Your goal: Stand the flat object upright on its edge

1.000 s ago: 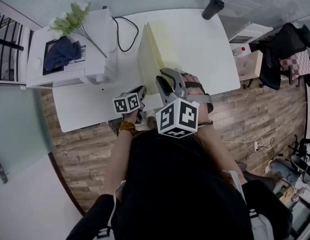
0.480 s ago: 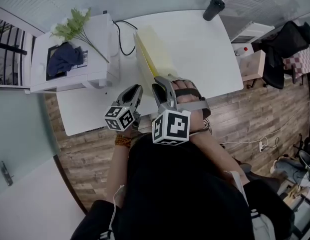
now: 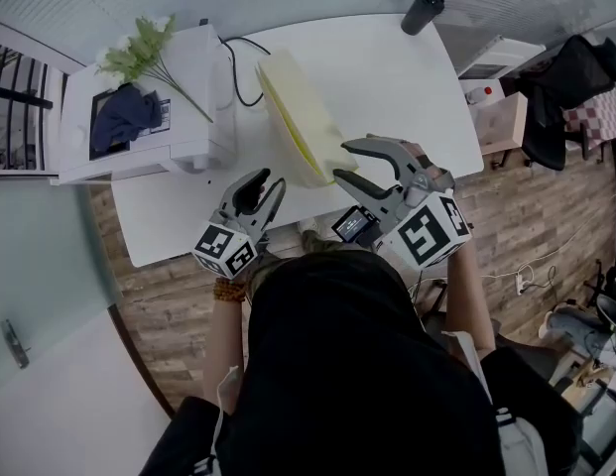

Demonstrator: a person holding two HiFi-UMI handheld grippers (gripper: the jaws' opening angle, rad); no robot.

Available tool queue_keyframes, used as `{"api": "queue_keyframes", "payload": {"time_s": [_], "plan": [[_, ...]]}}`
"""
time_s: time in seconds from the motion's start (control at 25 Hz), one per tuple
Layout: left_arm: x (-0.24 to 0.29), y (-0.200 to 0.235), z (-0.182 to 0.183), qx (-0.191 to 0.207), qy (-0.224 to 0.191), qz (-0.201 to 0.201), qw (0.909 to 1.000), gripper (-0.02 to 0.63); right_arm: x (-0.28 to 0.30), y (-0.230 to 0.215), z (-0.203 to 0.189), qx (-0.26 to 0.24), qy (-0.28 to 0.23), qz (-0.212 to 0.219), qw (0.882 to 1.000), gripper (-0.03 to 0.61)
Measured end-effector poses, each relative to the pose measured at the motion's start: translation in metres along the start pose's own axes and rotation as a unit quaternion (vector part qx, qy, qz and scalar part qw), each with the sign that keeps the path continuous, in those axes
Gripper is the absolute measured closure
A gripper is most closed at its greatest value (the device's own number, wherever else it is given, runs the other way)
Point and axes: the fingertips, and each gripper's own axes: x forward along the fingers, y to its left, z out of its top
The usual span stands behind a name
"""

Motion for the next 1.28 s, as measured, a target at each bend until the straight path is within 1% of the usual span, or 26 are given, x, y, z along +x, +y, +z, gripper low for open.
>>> {"api": "queue_keyframes", "payload": {"time_s": [0.08, 0.12, 0.16, 0.2, 0.28, 0.36, 0.4, 0.52, 0.56, 0.64, 0.72, 0.76, 0.88, 1.0, 1.08, 1.2, 1.24, 1.28], "plan": [[-0.003, -0.02, 0.01, 0.041, 0.014, -0.028, 0.9987, 0.455, -0.009, 0.001, -0.023, 0.034, -0.034, 0.031, 0.998, 0.422], [-0.003, -0.029, 0.013, 0.058, 0.025, -0.039, 0.9972, 0.444, -0.011, 0.001, -0.033, 0.057, -0.046, 0.037, 0.997, 0.41], [-0.001, -0.037, 0.016, 0.073, 0.037, -0.049, 0.9955, 0.425, -0.01, 0.001, -0.042, 0.073, -0.045, 0.038, 0.996, 0.405], [0.002, -0.045, 0.02, 0.086, 0.047, -0.059, 0.9934, 0.403, -0.007, 0.003, -0.05, 0.079, -0.041, 0.041, 0.995, 0.402], [0.011, -0.06, 0.027, 0.111, 0.063, -0.08, 0.9887, 0.358, 0.003, 0.014, -0.057, 0.072, -0.044, 0.06, 0.995, 0.393], [0.021, -0.074, 0.036, 0.135, 0.071, -0.093, 0.984, 0.343, 0.014, 0.024, -0.052, 0.06, -0.051, 0.077, 0.994, 0.391], [0.027, -0.078, 0.039, 0.147, 0.075, -0.091, 0.9821, 0.342, 0.018, 0.025, -0.049, 0.055, -0.047, 0.075, 0.995, 0.391], [0.041, -0.072, 0.046, 0.182, 0.083, -0.055, 0.9782, 0.339, 0.026, 0.022, -0.05, 0.029, -0.015, 0.045, 0.998, 0.397], [0.044, -0.069, 0.047, 0.191, 0.084, -0.049, 0.9767, 0.341, 0.028, 0.021, -0.052, 0.014, -0.006, 0.034, 0.999, 0.408], [0.048, -0.07, 0.049, 0.206, 0.088, -0.056, 0.9731, 0.347, 0.027, 0.021, -0.055, -0.016, 0.01, 0.021, 1.0, 0.419], [0.05, -0.078, 0.05, 0.215, 0.085, -0.074, 0.9702, 0.348, 0.02, 0.023, -0.058, -0.027, 0.012, 0.013, 0.999, 0.422], [0.052, -0.083, 0.051, 0.213, 0.078, -0.083, 0.9703, 0.35, 0.014, 0.023, -0.058, -0.019, 0.006, 0.01, 1.0, 0.422], [0.054, -0.093, 0.049, 0.208, 0.059, -0.1, 0.9712, 0.35, 0.001, 0.023, -0.058, 0.026, -0.015, 0.005, 1.0, 0.42], [0.053, -0.094, 0.038, 0.212, 0.058, -0.099, 0.9705, 0.348, 0.002, 0.03, -0.074, 0.052, -0.029, -0.002, 0.998, 0.413], [0.051, -0.089, 0.027, 0.205, 0.075, -0.099, 0.9707, 0.348, 0.009, 0.038, -0.089, 0.058, -0.021, 0.001, 0.998, 0.397], [0.049, -0.079, 0.0, 0.222, 0.123, -0.093, 0.9626, 0.348, 0.023, 0.048, -0.098, 0.053, -0.007, 0.011, 0.999, 0.39], [0.049, -0.075, -0.004, 0.225, 0.127, -0.086, 0.9621, 0.349, 0.026, 0.048, -0.095, 0.057, -0.012, 0.01, 0.998, 0.39], [0.05, -0.072, -0.004, 0.222, 0.125, -0.078, 0.9639, 0.348, 0.028, 0.047, -0.093, 0.062, -0.018, 0.009, 0.998, 0.39]]}}
